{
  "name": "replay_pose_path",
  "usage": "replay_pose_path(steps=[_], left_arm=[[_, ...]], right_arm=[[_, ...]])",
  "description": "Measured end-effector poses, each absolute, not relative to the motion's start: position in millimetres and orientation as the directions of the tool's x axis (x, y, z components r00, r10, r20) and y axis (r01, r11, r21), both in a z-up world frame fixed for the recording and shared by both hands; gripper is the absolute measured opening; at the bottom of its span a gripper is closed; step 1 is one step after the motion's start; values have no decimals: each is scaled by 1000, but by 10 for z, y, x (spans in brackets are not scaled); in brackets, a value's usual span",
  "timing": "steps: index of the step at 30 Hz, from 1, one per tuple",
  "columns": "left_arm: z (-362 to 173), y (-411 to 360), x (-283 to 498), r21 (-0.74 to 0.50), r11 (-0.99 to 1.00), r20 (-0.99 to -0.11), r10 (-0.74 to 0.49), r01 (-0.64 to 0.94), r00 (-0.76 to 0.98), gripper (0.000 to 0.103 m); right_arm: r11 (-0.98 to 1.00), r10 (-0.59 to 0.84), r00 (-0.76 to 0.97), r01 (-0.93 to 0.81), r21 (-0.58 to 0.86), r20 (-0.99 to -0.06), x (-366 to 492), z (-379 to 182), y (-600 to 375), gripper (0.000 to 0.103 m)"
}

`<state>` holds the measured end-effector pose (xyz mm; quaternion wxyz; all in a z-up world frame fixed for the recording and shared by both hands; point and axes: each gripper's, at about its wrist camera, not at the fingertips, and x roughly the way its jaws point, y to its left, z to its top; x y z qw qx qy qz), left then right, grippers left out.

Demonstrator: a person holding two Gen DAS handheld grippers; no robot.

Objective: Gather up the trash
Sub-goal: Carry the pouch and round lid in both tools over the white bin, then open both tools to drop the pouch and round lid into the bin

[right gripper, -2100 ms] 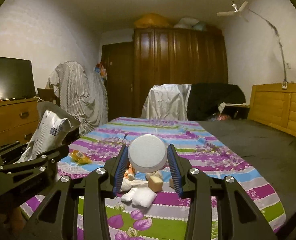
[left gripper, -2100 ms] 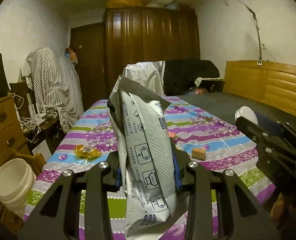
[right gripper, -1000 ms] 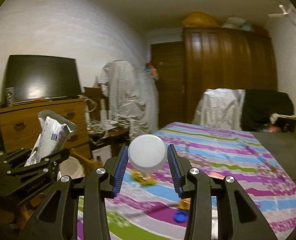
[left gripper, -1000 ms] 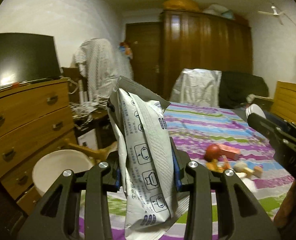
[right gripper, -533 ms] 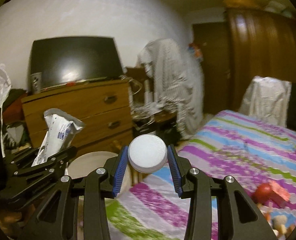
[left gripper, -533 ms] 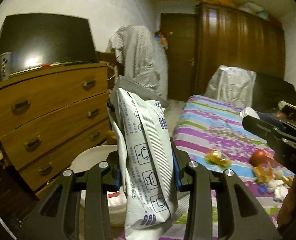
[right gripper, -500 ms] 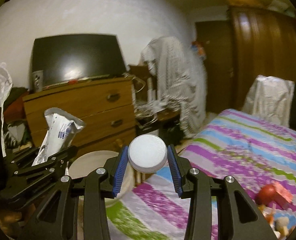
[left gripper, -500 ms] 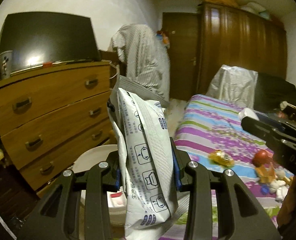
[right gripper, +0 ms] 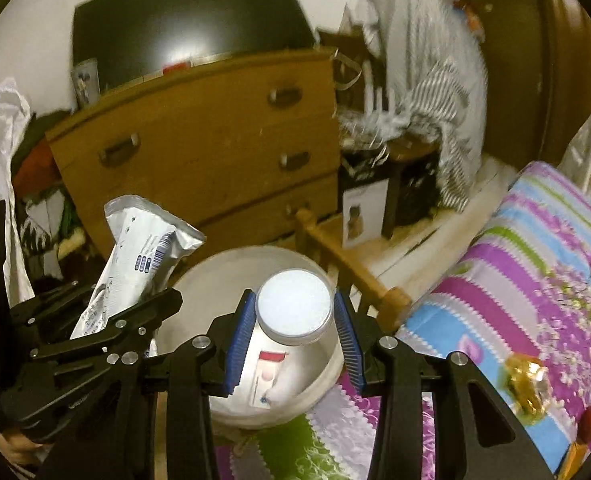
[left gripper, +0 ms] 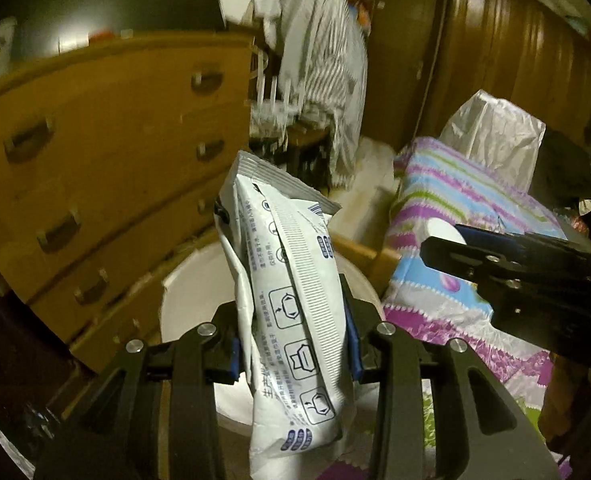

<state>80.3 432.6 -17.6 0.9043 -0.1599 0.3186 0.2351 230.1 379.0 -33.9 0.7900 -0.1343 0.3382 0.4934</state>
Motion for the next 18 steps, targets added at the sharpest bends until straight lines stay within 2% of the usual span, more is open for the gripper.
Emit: replay_pose_path(steps=[5,8,18], left_arm=[[-478,4663,873,-203,819,-738,233,-537,634,36],[-585,4787,890,-206,810,-760,221,-549,611,36],[-700,4952,940,-227,792,-770,210,-567,602,36]], right_arm=[[473,646,215,-866,163,-732,2577,-630,4109,42],[475,636,197,-862,178,-746,2643,-746,4124,42],[465,631,162,-862,203,-759,2695,-920,4171,42]])
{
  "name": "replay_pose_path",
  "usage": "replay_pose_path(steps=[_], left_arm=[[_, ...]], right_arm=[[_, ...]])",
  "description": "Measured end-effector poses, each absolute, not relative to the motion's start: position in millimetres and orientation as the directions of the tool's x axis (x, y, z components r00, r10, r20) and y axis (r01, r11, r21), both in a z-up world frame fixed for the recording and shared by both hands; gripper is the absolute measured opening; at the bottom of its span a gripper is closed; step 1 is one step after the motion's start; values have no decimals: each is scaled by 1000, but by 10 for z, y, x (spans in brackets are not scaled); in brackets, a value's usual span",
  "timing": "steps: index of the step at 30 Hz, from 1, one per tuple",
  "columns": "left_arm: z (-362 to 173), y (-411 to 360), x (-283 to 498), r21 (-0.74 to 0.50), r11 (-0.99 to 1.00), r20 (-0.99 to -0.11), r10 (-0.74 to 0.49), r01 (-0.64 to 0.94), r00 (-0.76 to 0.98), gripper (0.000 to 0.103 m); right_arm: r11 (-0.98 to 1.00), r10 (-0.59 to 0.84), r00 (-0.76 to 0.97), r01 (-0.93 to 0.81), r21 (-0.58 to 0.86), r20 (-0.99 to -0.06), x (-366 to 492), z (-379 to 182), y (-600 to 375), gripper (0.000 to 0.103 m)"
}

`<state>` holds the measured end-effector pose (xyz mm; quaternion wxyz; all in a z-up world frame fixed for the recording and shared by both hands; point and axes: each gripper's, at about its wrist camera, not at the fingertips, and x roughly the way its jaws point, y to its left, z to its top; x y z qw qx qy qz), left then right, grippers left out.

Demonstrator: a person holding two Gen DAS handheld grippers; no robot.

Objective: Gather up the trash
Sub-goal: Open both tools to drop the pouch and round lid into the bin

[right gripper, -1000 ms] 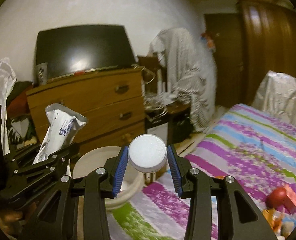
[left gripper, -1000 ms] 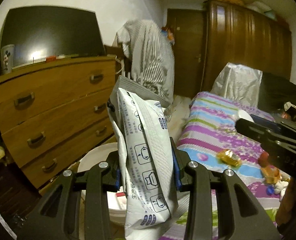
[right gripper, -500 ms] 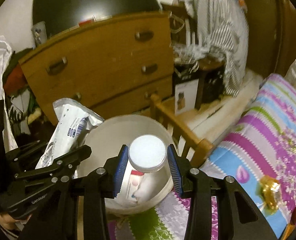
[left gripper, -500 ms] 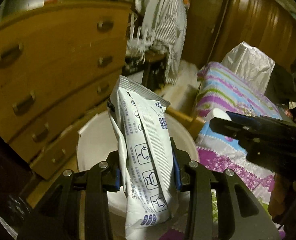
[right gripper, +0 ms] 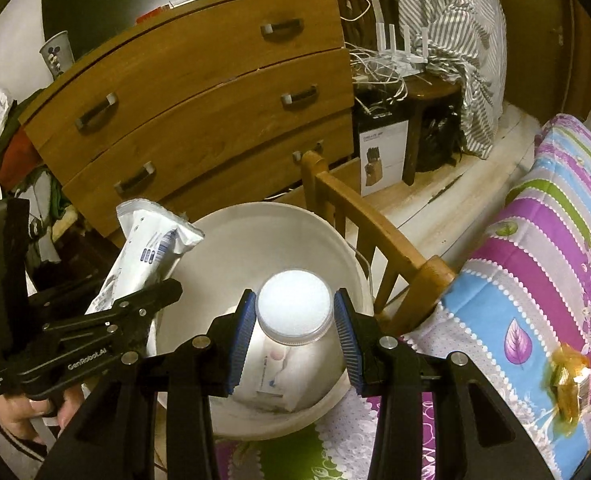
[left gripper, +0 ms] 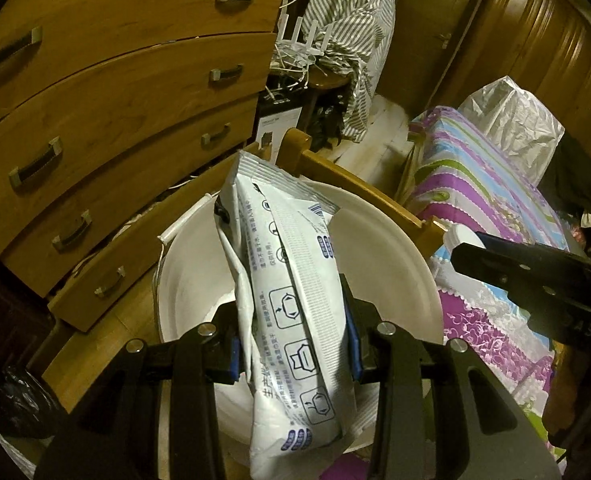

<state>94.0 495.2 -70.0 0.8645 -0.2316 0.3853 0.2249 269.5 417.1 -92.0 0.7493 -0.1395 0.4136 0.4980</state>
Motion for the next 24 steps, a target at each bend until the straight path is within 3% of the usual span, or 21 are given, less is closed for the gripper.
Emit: replay_pose_path(steps=[16,18,19,20,21,24], left_arm=[[-715,4998,966,-227,790,-769,213,-569,602,39],[-723,5006,975,-216,790,-772,221,-573,595,49],[-723,5012,979,-208,791,-774,228,-576,591,55],[-722,5023,974,-199,788,-773,240,-582,588,68],[-718,5037,959,-189,784,-768,258,-592,586,75],[-734,5089,938,-190,778,-770,260,-599,583,77]], right_arm=[[457,631,153,-865,206,-760,2670,-914,4153,42],[451,636,142,-866,216,-759,2671,-906,4156,46],[448,641,134,-865,227,-756,2673,-897,4156,53],[450,647,134,-862,233,-751,2678,-887,4146,69],[452,657,138,-859,240,-741,2687,-869,4118,71],[462,669,145,-850,255,-729,2706,-832,4052,71]])
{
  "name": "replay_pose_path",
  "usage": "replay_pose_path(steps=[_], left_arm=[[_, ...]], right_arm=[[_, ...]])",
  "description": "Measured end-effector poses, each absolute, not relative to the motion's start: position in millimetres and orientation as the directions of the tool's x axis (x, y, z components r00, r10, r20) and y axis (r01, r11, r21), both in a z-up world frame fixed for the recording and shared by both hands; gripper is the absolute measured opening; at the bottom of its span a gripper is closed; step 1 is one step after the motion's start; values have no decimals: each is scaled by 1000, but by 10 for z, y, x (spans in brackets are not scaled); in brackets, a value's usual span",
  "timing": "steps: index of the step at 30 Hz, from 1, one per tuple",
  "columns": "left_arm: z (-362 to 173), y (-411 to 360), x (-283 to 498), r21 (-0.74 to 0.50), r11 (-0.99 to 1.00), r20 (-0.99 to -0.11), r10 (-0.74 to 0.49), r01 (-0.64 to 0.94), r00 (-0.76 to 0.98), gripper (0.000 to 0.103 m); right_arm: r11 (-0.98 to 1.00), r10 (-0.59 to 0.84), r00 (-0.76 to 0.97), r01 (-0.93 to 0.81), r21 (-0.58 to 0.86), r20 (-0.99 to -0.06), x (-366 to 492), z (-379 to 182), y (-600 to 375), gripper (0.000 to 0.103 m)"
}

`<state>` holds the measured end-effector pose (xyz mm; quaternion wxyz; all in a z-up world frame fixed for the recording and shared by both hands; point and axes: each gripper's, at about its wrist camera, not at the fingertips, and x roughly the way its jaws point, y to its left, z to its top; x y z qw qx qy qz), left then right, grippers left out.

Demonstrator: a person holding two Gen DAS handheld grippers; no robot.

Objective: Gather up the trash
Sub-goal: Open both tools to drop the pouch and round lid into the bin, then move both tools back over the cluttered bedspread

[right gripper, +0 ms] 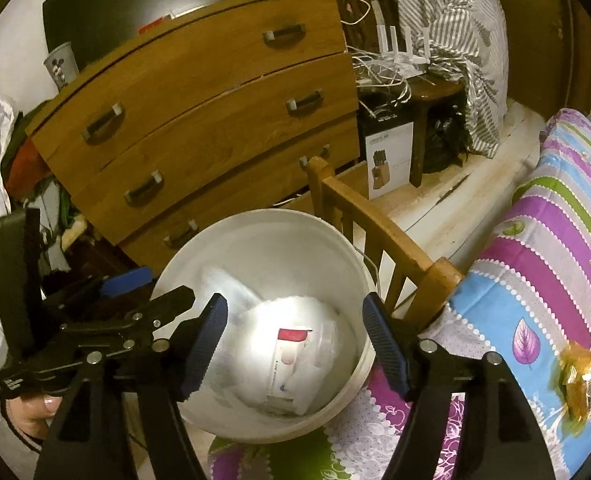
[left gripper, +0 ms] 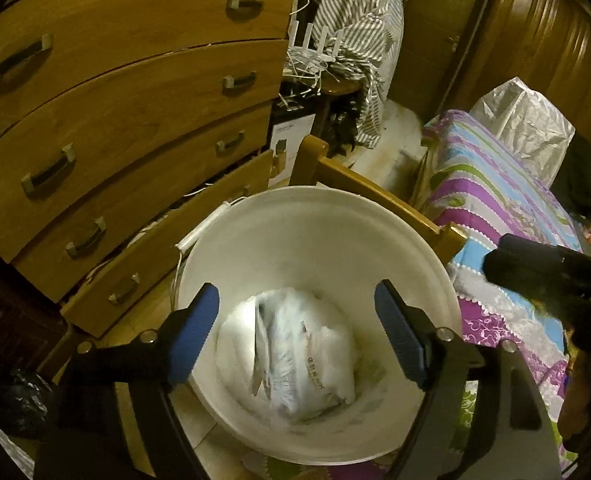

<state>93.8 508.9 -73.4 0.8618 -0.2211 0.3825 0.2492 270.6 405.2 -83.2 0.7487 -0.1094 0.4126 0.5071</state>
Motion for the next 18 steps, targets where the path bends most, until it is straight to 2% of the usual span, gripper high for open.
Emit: replay_pose_path(steps=[9,18], left_arm=[[-693,5024,873,-190,787,-761,259,-587,594,77],[-704,4374,873,-206,851,-743,185,-484,643,77]], right_arm=[[481,703,166,-828,290,-691,2686,-725,3650,71],[545,740,319,-800,250,-591,2179,-709,2270,71]])
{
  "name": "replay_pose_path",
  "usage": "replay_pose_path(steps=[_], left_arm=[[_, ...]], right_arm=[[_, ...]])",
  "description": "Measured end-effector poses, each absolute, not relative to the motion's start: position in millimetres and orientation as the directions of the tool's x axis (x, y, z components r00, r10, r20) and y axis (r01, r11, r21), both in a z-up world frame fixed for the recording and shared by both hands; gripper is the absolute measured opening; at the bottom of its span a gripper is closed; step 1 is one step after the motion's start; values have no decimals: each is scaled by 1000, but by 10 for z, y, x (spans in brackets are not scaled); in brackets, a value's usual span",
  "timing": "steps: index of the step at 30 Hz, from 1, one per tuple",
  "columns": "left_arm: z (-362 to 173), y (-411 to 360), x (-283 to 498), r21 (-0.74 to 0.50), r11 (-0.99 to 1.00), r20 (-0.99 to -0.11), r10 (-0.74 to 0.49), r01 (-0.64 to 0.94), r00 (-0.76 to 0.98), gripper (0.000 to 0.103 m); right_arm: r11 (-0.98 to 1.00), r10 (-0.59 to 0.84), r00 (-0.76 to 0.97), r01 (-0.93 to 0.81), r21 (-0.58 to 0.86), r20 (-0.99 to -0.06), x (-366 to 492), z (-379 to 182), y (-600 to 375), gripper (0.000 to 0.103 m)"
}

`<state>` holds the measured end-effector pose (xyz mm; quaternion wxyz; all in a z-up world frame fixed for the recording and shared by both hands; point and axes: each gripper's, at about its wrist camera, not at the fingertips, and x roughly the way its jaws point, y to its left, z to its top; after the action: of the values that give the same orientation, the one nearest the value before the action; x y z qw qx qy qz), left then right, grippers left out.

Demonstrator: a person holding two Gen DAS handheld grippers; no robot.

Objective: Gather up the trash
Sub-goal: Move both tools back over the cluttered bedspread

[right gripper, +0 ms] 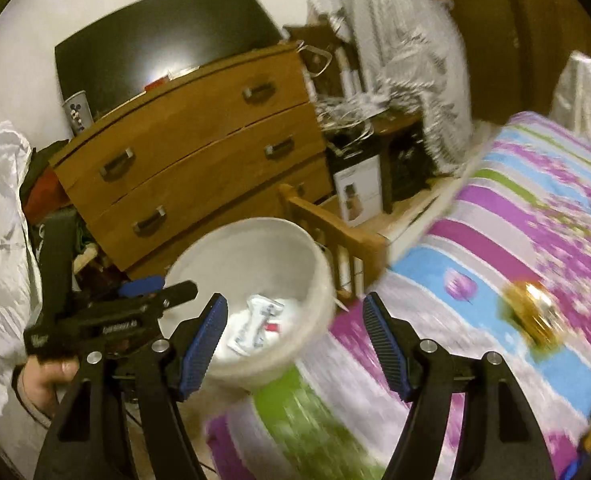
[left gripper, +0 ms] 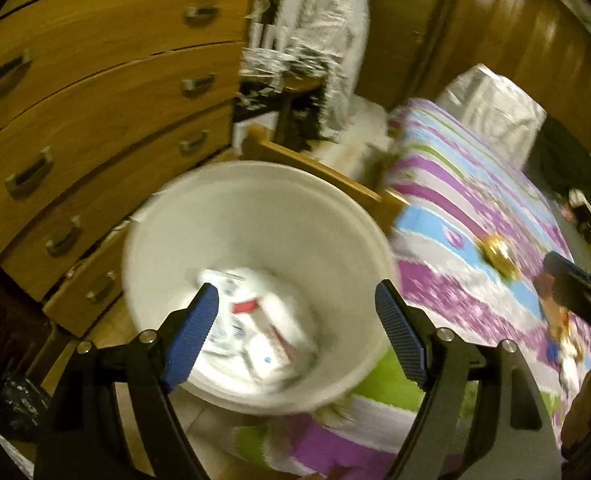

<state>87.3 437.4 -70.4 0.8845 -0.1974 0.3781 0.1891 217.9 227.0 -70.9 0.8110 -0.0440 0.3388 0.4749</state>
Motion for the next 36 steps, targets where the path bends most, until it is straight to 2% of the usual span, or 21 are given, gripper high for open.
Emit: replay_pose_path(steps=[7,14,21,26,30,36], left_arm=[[-911,3311,1184,-199,945,-757,21,-260,653,77],[-1144,2020,1507,-169,986,-780,-143,14,609,77],[-1406,989,1861,-166,963,-811,-256,213,526,70],[-1571,541,2188,-133,953,-834,-255,271,488,64],[-1606,352,2423,-97,952,-836,-236,289,496,64],[-1620,166,2674,-79,950,-834,-229,303,502,64]], right_arm=[[674,681,461,-699,240,-568,1768,-1098,767,71],[804,577,559,-520,290,-596,1545,-1520,-692,71],[871,490,635,-385,305,-597,1444,-1726,-1742,71],[892,450,666,-303,336,-595,1519,-1835,-2183,71],[905,417,668,-244,348,-617,1730,-1990,-2409,71],[869,474,600,-205,450,-644,2229,-2164,-2398,71]])
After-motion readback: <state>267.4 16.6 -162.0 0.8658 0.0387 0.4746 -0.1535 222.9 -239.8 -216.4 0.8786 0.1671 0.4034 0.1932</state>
